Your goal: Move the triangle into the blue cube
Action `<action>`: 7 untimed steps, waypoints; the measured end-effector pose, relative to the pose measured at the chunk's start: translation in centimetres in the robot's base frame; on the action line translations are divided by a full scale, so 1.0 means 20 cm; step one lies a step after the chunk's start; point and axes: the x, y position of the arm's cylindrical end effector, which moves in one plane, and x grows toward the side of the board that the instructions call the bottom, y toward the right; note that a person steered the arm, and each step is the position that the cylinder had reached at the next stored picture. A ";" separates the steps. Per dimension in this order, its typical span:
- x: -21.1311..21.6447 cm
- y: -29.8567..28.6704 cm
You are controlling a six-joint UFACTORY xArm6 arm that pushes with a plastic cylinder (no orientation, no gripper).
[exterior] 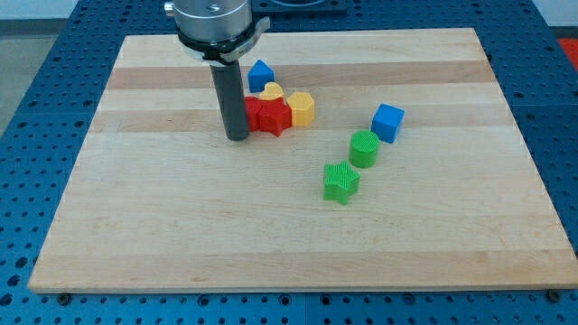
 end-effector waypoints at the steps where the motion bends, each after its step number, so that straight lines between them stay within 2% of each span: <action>1: 0.01 -0.05; 3: -0.06 -0.37; 4: -0.28 -0.38; 5: -0.45 -0.29; 7: -0.61 0.05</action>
